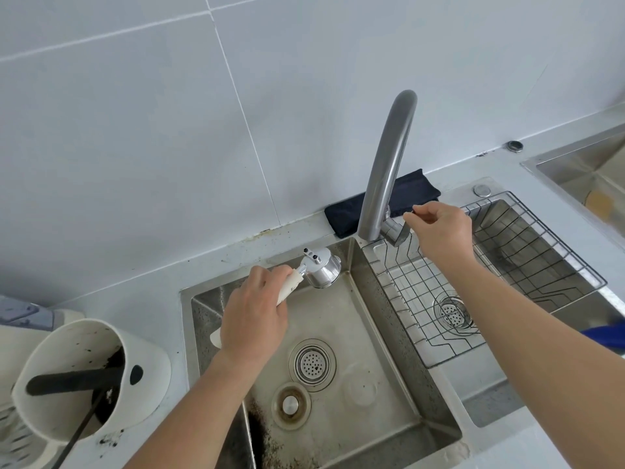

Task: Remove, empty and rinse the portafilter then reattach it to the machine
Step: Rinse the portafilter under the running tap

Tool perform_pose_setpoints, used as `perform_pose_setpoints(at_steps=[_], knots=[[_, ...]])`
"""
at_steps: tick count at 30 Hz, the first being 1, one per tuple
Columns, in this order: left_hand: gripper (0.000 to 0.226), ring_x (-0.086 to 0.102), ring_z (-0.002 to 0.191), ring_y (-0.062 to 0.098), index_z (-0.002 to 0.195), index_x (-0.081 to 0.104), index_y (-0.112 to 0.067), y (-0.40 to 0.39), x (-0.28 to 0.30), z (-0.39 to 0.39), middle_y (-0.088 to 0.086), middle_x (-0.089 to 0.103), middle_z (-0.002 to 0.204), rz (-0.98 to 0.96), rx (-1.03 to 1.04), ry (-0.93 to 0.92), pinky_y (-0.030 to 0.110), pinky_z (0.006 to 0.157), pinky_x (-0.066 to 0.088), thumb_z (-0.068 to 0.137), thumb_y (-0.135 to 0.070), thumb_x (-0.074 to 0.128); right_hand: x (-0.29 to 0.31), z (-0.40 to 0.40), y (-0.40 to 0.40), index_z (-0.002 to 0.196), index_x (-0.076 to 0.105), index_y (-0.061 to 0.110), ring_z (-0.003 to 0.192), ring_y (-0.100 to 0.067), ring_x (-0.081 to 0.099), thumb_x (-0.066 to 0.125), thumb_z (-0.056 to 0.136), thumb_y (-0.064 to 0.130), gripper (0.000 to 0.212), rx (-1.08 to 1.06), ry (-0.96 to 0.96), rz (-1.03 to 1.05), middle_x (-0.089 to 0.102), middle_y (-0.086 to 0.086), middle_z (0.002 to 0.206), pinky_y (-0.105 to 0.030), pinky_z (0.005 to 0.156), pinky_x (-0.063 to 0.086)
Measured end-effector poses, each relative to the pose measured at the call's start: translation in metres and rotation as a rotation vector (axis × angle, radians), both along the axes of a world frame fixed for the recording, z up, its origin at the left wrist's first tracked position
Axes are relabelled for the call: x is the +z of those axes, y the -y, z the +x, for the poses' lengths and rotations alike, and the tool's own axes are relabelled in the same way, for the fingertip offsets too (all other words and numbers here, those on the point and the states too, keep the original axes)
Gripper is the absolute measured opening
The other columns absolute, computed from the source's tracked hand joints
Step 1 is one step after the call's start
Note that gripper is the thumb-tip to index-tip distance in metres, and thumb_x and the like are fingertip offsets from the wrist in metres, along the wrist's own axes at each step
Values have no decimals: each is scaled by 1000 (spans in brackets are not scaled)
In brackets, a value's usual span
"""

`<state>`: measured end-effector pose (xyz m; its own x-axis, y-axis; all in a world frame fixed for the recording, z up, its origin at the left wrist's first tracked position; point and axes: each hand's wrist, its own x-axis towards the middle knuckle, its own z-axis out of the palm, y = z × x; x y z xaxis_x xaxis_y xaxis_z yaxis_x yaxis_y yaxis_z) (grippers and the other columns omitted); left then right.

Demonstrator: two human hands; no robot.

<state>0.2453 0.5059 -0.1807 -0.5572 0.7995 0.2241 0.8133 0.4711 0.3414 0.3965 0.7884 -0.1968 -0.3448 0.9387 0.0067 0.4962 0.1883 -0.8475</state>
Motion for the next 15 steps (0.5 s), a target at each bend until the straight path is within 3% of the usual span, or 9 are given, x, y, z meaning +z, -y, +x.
perform_pose_setpoints(at_steps=[7, 13, 15], knots=[[48, 44, 56, 20, 112, 61, -20, 9, 7, 3, 3, 54, 90, 5, 29, 1, 32, 52, 37, 72, 2, 75, 8, 1, 3, 113, 72, 16, 70, -9, 63, 69, 90, 31, 28, 8, 40, -35, 68, 15, 84, -28, 65, 55], [48, 56, 64, 23, 120, 54, -29, 21, 14, 7, -3, 52, 100, -4, 79, 55, 37, 54, 48, 81, -8, 71, 19, 8, 12, 132, 64, 19, 72, -6, 63, 63, 92, 32, 42, 57, 57, -122, 69, 6, 118, -22, 58, 49], [47, 57, 71, 17, 119, 53, -34, 23, 14, 9, -8, 50, 101, 37, 106, 155, 33, 57, 47, 82, -11, 69, 21, 13, 18, 128, 68, 19, 69, -4, 58, 62, 92, 31, 38, 59, 59, -151, 70, 5, 112, -25, 63, 47]])
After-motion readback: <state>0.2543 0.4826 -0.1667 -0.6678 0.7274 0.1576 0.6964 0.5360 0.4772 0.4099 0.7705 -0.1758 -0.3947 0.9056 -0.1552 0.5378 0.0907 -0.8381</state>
